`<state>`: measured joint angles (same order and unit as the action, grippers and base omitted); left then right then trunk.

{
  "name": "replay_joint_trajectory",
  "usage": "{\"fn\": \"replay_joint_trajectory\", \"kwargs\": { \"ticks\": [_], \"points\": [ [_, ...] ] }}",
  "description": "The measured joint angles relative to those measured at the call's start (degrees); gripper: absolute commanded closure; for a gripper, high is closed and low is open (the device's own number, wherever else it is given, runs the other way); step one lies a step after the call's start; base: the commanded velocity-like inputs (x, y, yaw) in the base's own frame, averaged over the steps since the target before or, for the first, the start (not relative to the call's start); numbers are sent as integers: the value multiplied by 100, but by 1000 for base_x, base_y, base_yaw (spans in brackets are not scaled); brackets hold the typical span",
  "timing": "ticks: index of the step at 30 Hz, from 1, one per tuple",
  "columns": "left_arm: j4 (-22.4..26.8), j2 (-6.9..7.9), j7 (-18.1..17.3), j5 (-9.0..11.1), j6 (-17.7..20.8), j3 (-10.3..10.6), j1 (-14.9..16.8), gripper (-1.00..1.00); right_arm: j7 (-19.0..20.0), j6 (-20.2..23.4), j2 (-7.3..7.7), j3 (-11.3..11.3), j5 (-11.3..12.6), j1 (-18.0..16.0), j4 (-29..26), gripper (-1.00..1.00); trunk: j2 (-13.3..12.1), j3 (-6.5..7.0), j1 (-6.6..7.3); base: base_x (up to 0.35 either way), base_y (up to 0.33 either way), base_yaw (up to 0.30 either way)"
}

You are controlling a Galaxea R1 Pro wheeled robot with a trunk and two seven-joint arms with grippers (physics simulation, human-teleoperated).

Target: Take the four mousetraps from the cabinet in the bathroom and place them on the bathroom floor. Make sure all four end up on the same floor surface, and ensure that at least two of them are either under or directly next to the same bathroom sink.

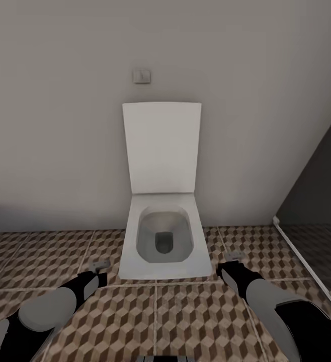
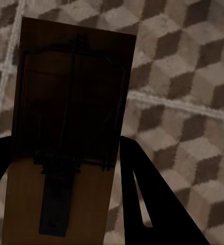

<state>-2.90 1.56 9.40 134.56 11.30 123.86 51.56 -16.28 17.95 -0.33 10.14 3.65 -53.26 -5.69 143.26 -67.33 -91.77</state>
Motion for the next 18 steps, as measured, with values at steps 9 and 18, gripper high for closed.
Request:
{"fn": "replay_joint_trajectory", "kwargs": {
  "ticks": [9, 18],
  "points": [
    [0, 7, 1, 0, 2, 0, 0, 100, 0, 0, -6, 0, -5, 0, 8, 100, 12, -200, -23, 0, 0, 0],
    [0, 17, -2, 0, 0, 0, 0, 100, 0, -6, -8, -5, -6, 1, 8, 100, 24, -399, -46, 0, 0, 0]
  ]
}}
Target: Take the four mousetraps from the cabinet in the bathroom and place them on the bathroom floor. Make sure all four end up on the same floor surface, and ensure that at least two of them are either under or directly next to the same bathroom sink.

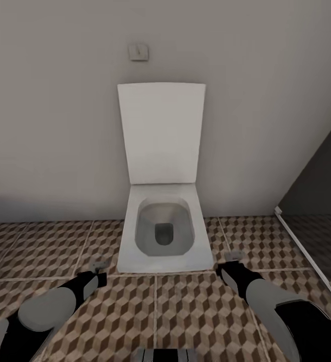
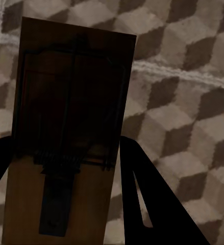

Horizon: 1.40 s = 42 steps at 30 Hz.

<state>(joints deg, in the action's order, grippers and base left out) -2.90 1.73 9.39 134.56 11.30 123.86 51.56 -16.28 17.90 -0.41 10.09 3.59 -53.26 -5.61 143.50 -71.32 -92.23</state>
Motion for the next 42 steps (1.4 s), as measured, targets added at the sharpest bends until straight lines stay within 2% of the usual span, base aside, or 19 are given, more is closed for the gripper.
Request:
{"fn": "replay_joint_trajectory", "kwargs": {
  "ticks": [24, 33, 35, 38, 42],
  "points": [
    [-3, 18, -1, 0, -3, 0, 0, 100, 0, -9, 6, -4, 0, 0, -10, 100, 32, -532, -62, 0, 0, 0],
    [-26, -20, 15, 2, -75, 20, 7, 100, 527, -553, 42, 4, -8, -2, -48, 100, 33, -533, -61, 0, 0, 0],
    [-37, -17, 43, 2, -64, 26, 120, 100, 541, -562, 39, 1, -9, -12, -61, 100, 33, -532, -61, 0, 0, 0],
    [-36, 19, 62, 0, 60, 19, 514, 100, 502, -503, 26, 0, -1, -101, -67, 100, 33, -532, -61, 0, 0, 0],
    [-35, 28, 68, -11, 687, -3, 927, 100, 480, -49, 27, 0, 29, -416, -35, 100, 33, -532, -61, 0, 0, 0]
  ]
}}
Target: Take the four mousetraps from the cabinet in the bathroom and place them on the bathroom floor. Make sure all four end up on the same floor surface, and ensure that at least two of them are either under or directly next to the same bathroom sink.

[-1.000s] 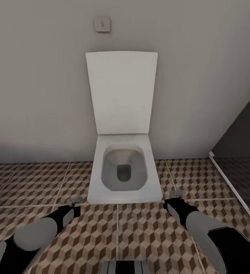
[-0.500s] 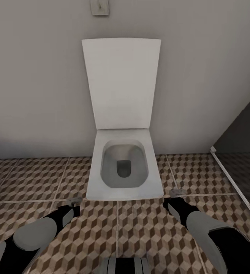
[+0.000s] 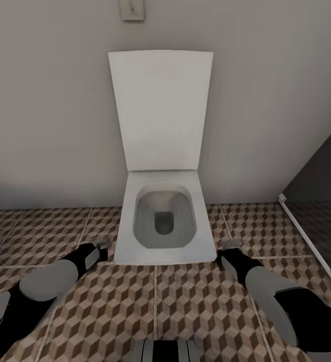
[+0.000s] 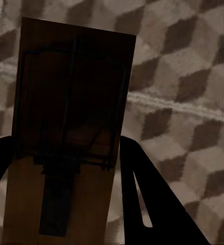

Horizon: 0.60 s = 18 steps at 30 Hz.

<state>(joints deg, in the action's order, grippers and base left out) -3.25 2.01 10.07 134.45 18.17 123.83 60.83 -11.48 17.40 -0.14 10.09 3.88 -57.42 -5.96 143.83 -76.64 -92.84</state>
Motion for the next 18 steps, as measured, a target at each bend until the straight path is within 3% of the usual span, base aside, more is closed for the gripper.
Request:
{"fn": "replay_joint_trajectory", "kwargs": {
  "ticks": [5, 18],
  "points": [
    [6, -25, 0, -4, 400, 0, 191, 100, -5, 393, 8, 4, -17, -176, 11, 100, 0, 0, 0, 0, 0, 0],
    [8, 0, -51, -4, 400, 35, 215, 100, 89, 343, 17, 11, -30, -199, -17, 100, 0, 0, 0, 0, 0, 0]
  ]
}}
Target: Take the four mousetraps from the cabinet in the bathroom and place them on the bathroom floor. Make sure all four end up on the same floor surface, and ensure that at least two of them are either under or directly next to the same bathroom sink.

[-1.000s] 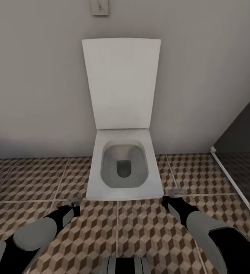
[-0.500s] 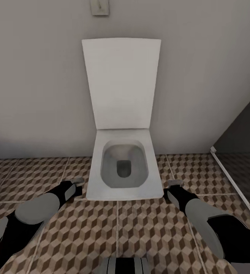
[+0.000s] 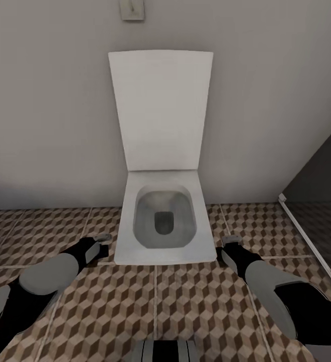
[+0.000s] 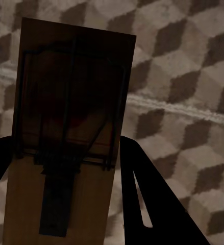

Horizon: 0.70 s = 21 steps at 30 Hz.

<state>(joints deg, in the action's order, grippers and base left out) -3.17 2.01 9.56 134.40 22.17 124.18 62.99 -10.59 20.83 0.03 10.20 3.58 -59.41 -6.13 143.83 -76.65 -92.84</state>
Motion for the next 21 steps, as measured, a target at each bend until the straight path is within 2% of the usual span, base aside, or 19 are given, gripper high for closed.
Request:
{"fn": "replay_joint_trajectory", "kwargs": {
  "ticks": [4, 21],
  "points": [
    [0, -12, -1, 0, 0, -1, 0, 100, 2, 0, -2, 8, 0, 0, -1, 100, 0, 0, 0, 0, 0, 0],
    [0, -5, -10, 0, 0, -15, 0, 100, 21, -12, -14, 8, -7, 0, -18, 100, 22, -376, -44, 0, 0, 0]
  ]
}}
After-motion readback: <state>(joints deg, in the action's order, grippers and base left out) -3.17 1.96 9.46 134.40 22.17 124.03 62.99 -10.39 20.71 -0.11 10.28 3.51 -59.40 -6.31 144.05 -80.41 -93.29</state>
